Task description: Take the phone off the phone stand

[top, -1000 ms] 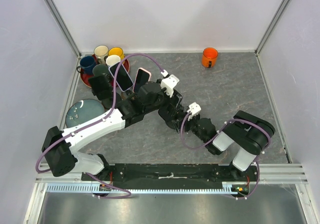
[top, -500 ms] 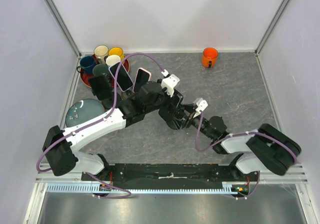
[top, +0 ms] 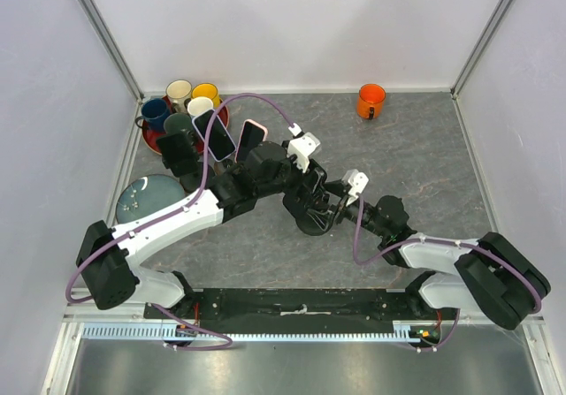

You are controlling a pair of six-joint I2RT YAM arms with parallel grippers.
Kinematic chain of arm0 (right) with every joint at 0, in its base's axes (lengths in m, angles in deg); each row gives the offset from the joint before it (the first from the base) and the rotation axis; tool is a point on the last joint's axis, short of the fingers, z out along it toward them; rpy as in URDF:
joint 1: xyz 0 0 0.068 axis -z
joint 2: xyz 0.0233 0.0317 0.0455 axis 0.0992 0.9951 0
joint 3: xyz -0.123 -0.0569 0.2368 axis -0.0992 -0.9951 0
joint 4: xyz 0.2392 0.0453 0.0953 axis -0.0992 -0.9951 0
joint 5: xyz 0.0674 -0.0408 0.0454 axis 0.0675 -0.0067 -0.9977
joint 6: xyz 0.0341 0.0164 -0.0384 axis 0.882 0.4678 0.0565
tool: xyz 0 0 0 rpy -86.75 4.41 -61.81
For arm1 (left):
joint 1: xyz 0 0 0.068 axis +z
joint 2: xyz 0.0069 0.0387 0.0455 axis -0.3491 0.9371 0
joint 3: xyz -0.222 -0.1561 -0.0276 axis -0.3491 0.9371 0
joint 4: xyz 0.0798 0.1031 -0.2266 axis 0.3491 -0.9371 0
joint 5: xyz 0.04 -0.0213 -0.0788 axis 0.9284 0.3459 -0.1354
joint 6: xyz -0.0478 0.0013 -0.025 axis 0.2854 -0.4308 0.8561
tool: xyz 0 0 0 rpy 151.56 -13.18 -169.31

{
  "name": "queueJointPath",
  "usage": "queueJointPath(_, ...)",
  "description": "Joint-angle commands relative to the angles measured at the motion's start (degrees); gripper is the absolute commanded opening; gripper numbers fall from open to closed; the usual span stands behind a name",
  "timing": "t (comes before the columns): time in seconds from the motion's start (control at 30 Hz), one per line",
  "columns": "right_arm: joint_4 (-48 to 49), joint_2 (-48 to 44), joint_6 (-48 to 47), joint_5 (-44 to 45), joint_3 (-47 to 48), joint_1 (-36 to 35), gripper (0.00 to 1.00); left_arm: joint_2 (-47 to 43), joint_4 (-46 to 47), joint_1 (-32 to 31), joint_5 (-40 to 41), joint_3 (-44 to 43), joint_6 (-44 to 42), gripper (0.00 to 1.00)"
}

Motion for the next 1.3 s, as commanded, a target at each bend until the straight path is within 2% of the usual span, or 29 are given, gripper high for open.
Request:
queueJointPath(0.0, 6.1, 0.9, 0.4, -3.2, 4.9, 1.7, 0.86, -0.3, 0.6, -0.7, -7.2, -2.4, -3.0, 0.14)
queueJointPath(0.13, 6.1, 1.6, 0.0, -3.9, 6.1, 2.3, 0.8, 0.2, 0.2, -0.7, -9.7, -2.6, -3.5, 0.14)
queueJointPath(0.27, 6.1, 2.4, -0.1, -3.6, 7.0, 2.6, 0.6, 0.2, 0.2, -0.7, -12.4, -2.5, -3.7, 0.14)
queueJointPath(0.33, 6.1, 2.6, -0.6, -3.6, 7.3, 2.9, 0.53, 0.2, 0.2, -0.7, -12.7, -2.5, -3.7, 0.14)
queueJointPath(0.53, 6.2, 3.7, -0.8, -4.4, 6.9, 3.6, 0.19, 0.0, 0.1, -0.7, -13.8, -2.6, -3.4, 0.14)
queueJointPath(0.6, 6.3, 3.8, -0.8, -4.4, 6.4, 3.9, 0.03, -0.2, 0.0, -0.7, -14.0, -2.5, -3.4, 0.14)
queueJointPath(0.63, 6.4, 3.8, -0.9, -4.4, 6.2, 4.1, 0.0, -0.2, -0.1, -0.7, -14.4, -2.5, -3.6, 0.13)
queueJointPath(0.87, 6.2, 4.9, -1.4, -6.6, 5.2, 5.0, 0.0, -0.8, -2.6, -0.7, -19.5, -2.9, -6.8, 0.02)
queueJointPath(1.03, 5.0, 6.6, -3.0, -8.0, 5.6, 5.0, 0.0, -1.9, -6.1, -0.2, -27.2, -3.2, -8.1, 0.02)
queueJointPath(1.27, 4.7, 7.4, -3.5, -8.2, 5.6, 5.0, 0.0, -5.7, -8.1, 1.9, -29.9, -1.4, -9.0, 0.02)
